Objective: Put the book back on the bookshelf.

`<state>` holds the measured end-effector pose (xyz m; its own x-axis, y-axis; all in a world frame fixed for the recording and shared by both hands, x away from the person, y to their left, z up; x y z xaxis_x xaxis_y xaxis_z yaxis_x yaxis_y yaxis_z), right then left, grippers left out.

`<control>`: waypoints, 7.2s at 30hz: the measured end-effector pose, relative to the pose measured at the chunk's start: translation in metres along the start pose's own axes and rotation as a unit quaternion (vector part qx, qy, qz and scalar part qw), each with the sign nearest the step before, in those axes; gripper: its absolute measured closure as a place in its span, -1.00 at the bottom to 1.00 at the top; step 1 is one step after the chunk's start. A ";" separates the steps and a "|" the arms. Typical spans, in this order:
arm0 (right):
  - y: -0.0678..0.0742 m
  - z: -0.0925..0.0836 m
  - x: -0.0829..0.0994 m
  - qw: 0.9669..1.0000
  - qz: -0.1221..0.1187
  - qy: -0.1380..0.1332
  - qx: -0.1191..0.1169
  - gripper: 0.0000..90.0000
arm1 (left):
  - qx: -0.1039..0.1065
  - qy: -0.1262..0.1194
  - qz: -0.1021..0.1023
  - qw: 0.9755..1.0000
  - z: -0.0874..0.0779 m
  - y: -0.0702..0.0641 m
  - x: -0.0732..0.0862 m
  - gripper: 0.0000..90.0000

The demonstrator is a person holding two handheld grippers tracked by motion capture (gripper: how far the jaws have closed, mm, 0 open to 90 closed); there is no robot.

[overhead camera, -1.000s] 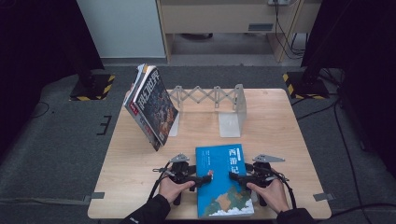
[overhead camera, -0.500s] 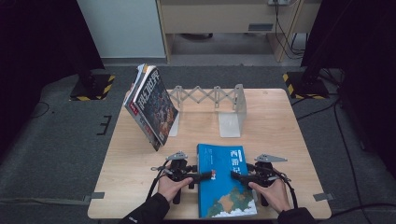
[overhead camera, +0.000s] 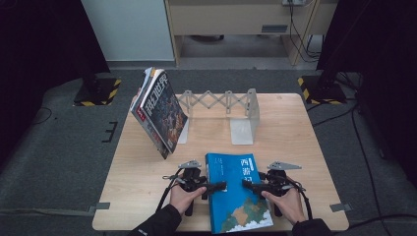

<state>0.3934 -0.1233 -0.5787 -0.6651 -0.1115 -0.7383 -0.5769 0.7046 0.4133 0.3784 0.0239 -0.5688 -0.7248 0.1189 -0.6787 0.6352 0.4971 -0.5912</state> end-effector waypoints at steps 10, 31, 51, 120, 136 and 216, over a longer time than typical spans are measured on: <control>0.000 -0.004 -0.003 1.000 -0.005 0.001 -0.001 -0.37 | 0.003 0.000 -0.005 1.000 -0.002 -0.002 -0.003 -0.08; 0.003 -0.016 -0.028 0.998 -0.022 -0.059 -0.004 -0.06 | -0.004 -0.035 0.009 0.999 -0.017 -0.011 -0.029 0.11; 0.001 -0.010 -0.024 0.999 0.001 -0.050 -0.021 -0.22 | -0.008 -0.048 0.021 0.999 -0.021 -0.014 -0.039 0.18; 0.018 -0.032 -0.067 0.983 -0.035 -0.169 -0.059 -0.02 | -0.004 -0.128 0.096 0.987 -0.023 -0.052 -0.089 0.34; 0.017 -0.019 -0.048 0.992 -0.037 -0.111 -0.053 0.04 | -0.012 -0.119 0.087 0.989 -0.018 -0.038 -0.083 0.30; -0.122 -0.047 0.007 0.970 -0.073 0.045 0.229 -0.88 | -0.181 -0.228 0.125 0.949 -0.118 -0.009 -0.197 0.34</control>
<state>0.4368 -0.2426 -0.6091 -0.6424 -0.2799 -0.7135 -0.4105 0.9118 0.0119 0.4842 0.0974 -0.3780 -0.3206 -0.0709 -0.9446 0.5787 0.7748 -0.2545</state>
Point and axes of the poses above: each handheld gripper's, and its own axes: z roughly forward along the jaws, x roughly out of its underside, y roughly to its left, the point moved 10 cm from there along z, roughly forward along the jaws
